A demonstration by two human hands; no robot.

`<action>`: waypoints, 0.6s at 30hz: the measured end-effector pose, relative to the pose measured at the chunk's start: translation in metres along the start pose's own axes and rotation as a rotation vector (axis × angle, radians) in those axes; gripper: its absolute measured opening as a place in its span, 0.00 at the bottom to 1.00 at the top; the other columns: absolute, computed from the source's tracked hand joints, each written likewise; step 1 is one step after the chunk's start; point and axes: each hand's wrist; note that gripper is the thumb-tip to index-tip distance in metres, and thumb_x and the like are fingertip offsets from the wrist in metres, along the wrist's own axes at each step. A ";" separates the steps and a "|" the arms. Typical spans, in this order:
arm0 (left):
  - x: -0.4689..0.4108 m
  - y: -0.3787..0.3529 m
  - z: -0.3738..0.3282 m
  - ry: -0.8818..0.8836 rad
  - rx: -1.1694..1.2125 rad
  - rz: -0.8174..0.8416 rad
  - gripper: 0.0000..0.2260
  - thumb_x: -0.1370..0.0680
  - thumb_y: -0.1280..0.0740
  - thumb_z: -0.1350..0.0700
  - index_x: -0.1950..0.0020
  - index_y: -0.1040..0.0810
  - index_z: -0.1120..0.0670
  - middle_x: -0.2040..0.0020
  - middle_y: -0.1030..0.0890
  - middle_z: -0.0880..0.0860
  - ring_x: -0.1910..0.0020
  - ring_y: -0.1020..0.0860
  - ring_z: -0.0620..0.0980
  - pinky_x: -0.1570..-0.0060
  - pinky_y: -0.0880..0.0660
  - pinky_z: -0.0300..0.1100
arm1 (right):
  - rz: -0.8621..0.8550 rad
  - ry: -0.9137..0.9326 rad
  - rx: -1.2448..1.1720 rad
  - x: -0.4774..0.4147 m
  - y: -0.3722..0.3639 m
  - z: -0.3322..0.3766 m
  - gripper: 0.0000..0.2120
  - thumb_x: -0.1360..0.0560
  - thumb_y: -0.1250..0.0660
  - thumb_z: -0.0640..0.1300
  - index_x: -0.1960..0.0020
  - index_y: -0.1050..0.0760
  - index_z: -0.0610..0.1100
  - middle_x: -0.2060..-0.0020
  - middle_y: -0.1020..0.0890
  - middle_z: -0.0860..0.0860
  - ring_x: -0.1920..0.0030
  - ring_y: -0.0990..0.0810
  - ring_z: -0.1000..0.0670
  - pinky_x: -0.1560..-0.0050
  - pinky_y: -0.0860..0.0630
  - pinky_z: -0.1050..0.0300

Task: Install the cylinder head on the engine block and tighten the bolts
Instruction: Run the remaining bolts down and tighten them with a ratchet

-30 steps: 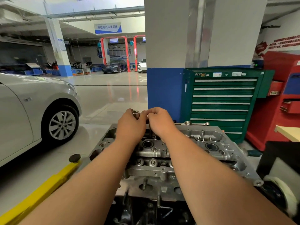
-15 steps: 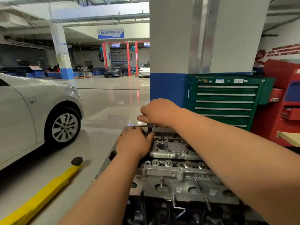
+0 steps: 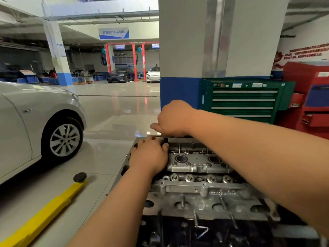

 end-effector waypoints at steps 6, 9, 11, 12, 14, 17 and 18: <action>-0.001 0.004 -0.002 0.011 0.141 -0.064 0.13 0.20 0.41 0.46 0.43 0.21 0.49 0.45 0.20 0.56 0.44 0.24 0.60 0.46 0.26 0.55 | 0.142 -0.175 -0.165 -0.007 0.007 0.013 0.17 0.18 0.49 0.54 0.52 0.28 0.45 0.61 0.31 0.52 0.61 0.30 0.48 0.65 0.36 0.55; -0.002 0.001 0.001 0.005 0.097 -0.049 0.15 0.19 0.43 0.46 0.41 0.22 0.51 0.43 0.21 0.56 0.43 0.25 0.60 0.43 0.27 0.56 | 0.133 0.010 -0.168 0.005 0.012 -0.001 0.20 0.20 0.46 0.59 0.52 0.25 0.44 0.64 0.28 0.52 0.67 0.31 0.54 0.71 0.40 0.57; -0.002 0.000 0.002 -0.009 0.052 -0.045 0.16 0.19 0.44 0.44 0.38 0.23 0.49 0.40 0.22 0.55 0.42 0.25 0.59 0.42 0.28 0.56 | 0.163 0.019 -0.171 0.007 0.014 -0.006 0.20 0.21 0.44 0.59 0.52 0.23 0.45 0.64 0.26 0.52 0.66 0.30 0.54 0.71 0.41 0.57; -0.003 -0.001 0.002 -0.017 0.039 -0.047 0.17 0.19 0.45 0.44 0.38 0.24 0.48 0.39 0.22 0.55 0.41 0.26 0.59 0.42 0.28 0.56 | 0.166 -0.011 -0.161 0.007 0.014 -0.006 0.20 0.21 0.44 0.59 0.56 0.23 0.45 0.65 0.26 0.52 0.67 0.30 0.54 0.71 0.41 0.57; -0.004 -0.002 0.004 -0.025 0.050 -0.056 0.17 0.19 0.44 0.43 0.37 0.24 0.48 0.39 0.22 0.55 0.41 0.25 0.59 0.43 0.27 0.55 | 0.129 -0.138 -0.182 0.005 0.011 0.001 0.21 0.20 0.47 0.58 0.64 0.28 0.47 0.66 0.27 0.52 0.67 0.31 0.53 0.70 0.40 0.57; -0.006 -0.002 0.005 -0.024 0.126 -0.061 0.16 0.21 0.41 0.43 0.38 0.23 0.48 0.41 0.21 0.56 0.43 0.24 0.60 0.44 0.26 0.55 | 0.159 -0.265 -0.269 0.003 0.010 0.012 0.20 0.19 0.49 0.57 0.64 0.32 0.47 0.65 0.30 0.52 0.66 0.32 0.51 0.63 0.35 0.54; -0.007 -0.002 0.006 -0.026 0.138 -0.063 0.16 0.20 0.41 0.44 0.39 0.22 0.48 0.42 0.21 0.57 0.44 0.23 0.61 0.45 0.26 0.55 | 0.190 -0.229 -0.287 0.004 0.014 0.012 0.20 0.19 0.48 0.56 0.63 0.32 0.46 0.65 0.31 0.53 0.65 0.32 0.52 0.62 0.35 0.55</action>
Point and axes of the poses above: each hand's wrist, its own x-axis away from the middle knuckle, its own y-axis out of the back of the hand, z = x × y
